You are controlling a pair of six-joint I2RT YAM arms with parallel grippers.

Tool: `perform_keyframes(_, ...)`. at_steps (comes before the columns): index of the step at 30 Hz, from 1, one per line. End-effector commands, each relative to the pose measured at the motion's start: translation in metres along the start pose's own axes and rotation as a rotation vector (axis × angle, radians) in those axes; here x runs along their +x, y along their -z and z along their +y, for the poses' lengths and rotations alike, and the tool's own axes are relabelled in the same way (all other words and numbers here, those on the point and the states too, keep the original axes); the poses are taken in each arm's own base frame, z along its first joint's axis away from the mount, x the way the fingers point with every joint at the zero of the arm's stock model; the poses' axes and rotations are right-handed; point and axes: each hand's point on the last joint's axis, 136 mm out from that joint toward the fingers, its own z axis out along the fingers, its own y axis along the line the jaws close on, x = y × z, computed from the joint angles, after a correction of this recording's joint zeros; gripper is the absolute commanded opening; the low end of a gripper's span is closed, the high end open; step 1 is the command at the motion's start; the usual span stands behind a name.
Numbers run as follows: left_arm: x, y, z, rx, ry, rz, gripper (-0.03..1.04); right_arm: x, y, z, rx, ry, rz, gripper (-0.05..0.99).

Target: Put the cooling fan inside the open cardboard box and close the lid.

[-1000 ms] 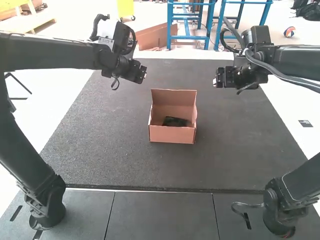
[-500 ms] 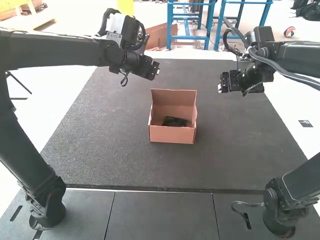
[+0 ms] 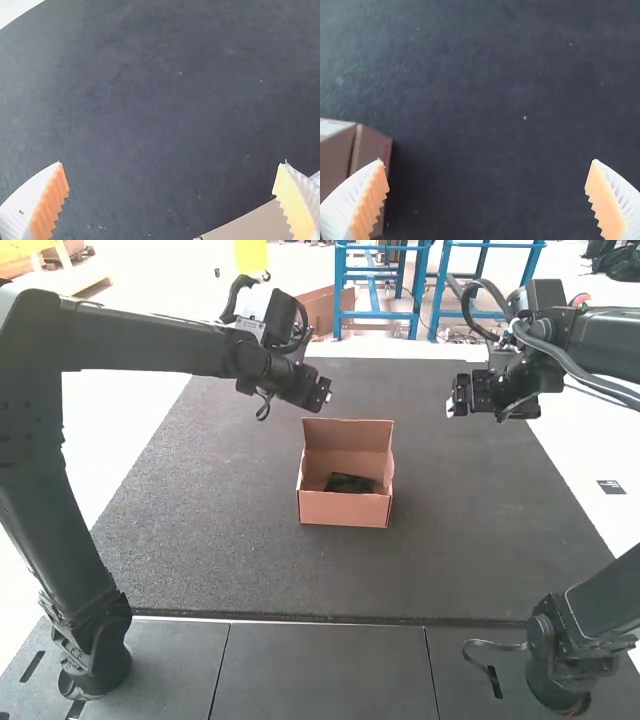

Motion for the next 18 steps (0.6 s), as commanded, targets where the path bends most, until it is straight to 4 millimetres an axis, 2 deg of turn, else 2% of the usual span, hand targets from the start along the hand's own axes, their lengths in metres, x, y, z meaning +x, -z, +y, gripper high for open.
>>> perform_keyframes(1, -0.014, 0.006, -0.006, 0.024, 0.015, -0.023, 0.97, -0.01, 0.003, -0.001, -0.009, -0.009, -0.021, 0.9)
perform_keyframes(8, 0.016, 0.005, -0.018, 0.074, 0.029, 0.08, 0.97, -0.009, 0.002, 0.002, -0.029, -0.009, -0.015, 0.9)
perform_keyframes(18, 0.051, 0.003, -0.022, 0.086, 0.02, 0.177, 0.97, -0.007, 0.001, 0.006, -0.053, -0.015, -0.008, 0.9)
